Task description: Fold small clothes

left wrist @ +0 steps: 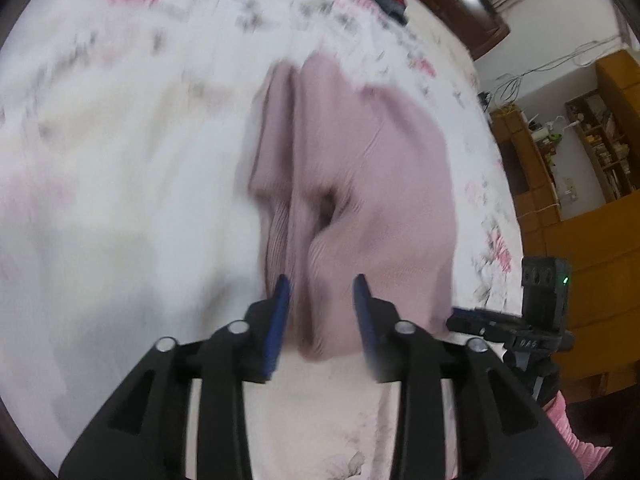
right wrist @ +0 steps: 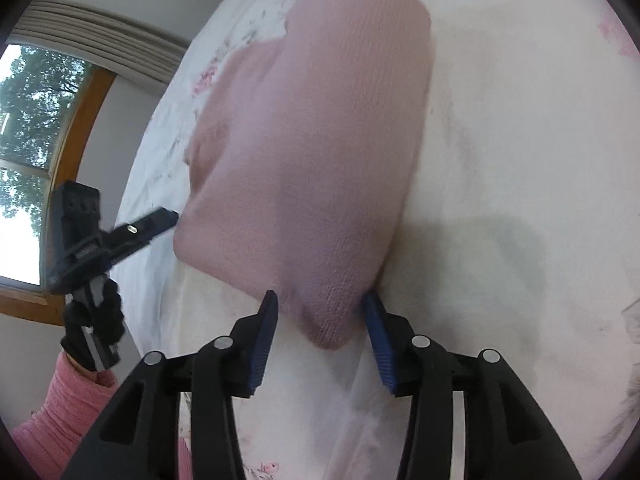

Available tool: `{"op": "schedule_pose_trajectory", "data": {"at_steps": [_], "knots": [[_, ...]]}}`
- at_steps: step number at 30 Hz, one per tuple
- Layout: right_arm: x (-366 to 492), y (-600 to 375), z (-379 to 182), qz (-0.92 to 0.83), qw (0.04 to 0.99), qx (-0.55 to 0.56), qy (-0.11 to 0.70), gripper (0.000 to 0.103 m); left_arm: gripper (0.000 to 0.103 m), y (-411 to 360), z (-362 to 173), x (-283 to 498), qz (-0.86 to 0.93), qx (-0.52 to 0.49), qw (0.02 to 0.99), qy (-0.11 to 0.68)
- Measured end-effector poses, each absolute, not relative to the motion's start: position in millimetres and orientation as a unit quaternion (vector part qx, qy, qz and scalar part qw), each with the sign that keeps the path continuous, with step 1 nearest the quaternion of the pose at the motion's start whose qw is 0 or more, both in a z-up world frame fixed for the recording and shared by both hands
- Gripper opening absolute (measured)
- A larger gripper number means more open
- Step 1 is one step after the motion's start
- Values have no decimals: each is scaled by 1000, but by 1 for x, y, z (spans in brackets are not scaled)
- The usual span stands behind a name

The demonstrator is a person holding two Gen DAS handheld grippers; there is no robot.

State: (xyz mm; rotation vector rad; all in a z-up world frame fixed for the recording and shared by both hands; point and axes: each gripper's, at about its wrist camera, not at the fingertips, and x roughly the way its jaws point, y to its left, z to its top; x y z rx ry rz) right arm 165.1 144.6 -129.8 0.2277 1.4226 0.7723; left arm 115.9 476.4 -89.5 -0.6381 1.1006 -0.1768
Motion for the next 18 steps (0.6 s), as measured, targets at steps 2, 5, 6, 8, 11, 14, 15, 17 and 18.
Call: {"op": "schedule_pose_trajectory", "data": {"at_steps": [2, 5, 6, 8, 11, 14, 15, 17, 18], "knots": [[168, 141, -127, 341, 688, 104, 632, 46, 48, 477, -80, 133, -71, -284, 813, 503], [171, 137, -126, 338, 690, 112, 630, 46, 55, 476, -81, 165, -58, -276, 816, 504], [170, 133, -126, 338, 690, 113, 629, 46, 55, 474, -86, 178, -47, -273, 814, 510], [169, 134, -127, 339, 690, 113, 630, 47, 54, 474, -95, 194, -43, -283, 806, 517], [170, 135, -128, 337, 690, 109, 631, 47, 17, 474, -108, 211, -46, -301, 793, 527], [171, 136, -127, 338, 692, 106, 629, 47, 8, 478, -104, 208, -46, -313, 802, 507], [171, 137, -127, 338, 693, 105, 627, 47, 8, 482, -98, 204, -44, -313, 808, 496], [170, 137, -126, 341, 696, 101, 624, 47, 8, 492, -94, 200, -39, -323, 814, 481], [170, 138, -127, 341, 696, 99, 624, 47, 8, 500, -100, 198, -36, -332, 809, 484]]}}
